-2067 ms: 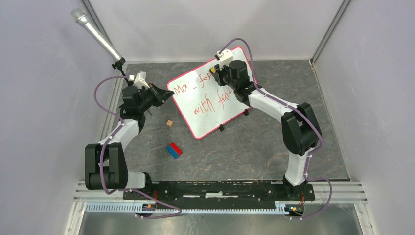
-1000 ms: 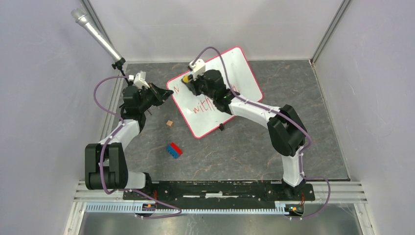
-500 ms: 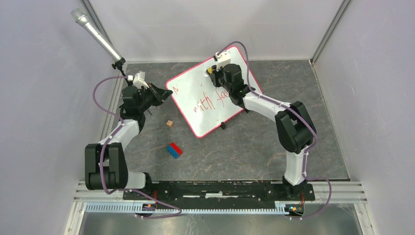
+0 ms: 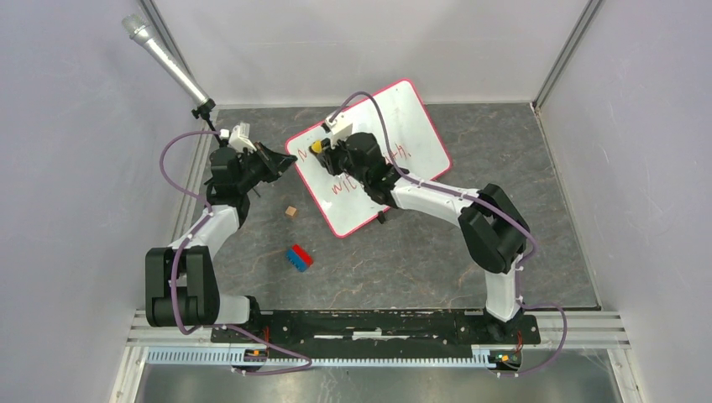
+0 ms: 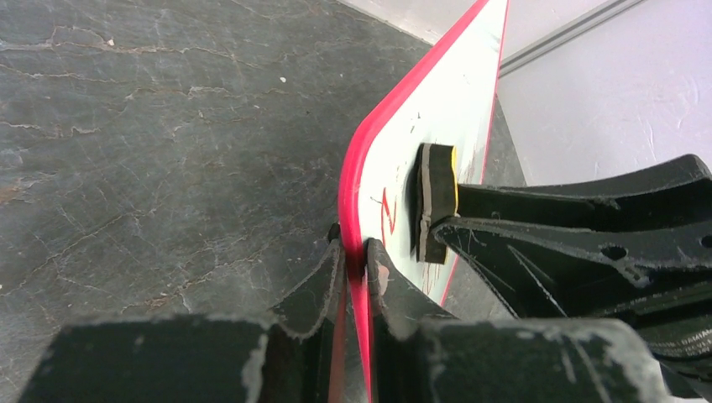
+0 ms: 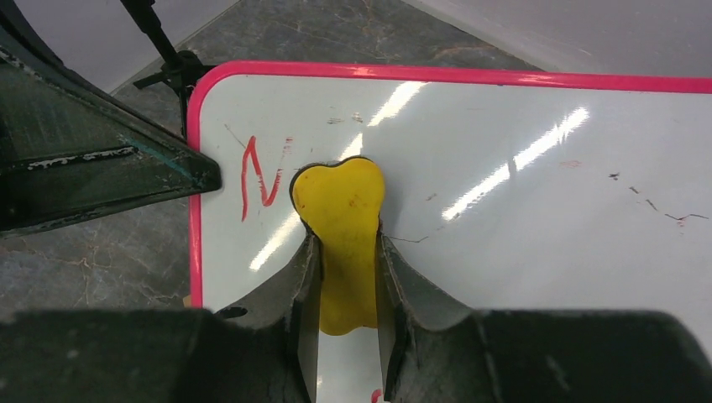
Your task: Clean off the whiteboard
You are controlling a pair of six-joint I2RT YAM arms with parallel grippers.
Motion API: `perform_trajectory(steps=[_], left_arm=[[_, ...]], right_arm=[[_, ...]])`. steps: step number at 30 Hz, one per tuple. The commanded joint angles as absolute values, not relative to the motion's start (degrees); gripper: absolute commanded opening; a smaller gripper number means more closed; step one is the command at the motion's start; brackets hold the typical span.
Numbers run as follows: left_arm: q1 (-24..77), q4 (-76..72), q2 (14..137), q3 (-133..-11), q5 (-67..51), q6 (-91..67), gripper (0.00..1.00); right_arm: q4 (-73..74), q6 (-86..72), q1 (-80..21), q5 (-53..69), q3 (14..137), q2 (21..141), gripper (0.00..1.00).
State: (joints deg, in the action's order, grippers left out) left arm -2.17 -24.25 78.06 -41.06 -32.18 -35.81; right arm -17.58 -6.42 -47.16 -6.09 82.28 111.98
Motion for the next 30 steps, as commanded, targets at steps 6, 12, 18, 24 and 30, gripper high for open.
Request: perform_trajectory(steps=[6,12,18,24,30], left_arm=[[-1.9,-28.5,75.5,-42.2,-33.1,-33.1,0.02],[-1.3,-28.4,75.0,-42.3,-33.3,-32.5,0.02],[-0.7,-27.2,73.8,-42.4,-33.0,-31.1,0.02],[-0.7,-26.9,73.1,-42.6,-33.0,-30.7,0.02],[0.6,-25.9,72.7,-42.7,-32.5,-29.9,0.02]], right_arm=[[-17.8,-6.6,-41.4,-11.0,78.4,109.4,0.21],[-16.3,-5.6,-45.4,-10.4,82.9,111.6,0.21],[-10.4,-2.9,-50.2,-12.9,91.1,116.2,0.22],[-10.0,-1.4,-53.0,-14.4,92.7,117.0,0.21],[-9.2,1.1,-52.8,-19.8,92.2,116.4,0.22]])
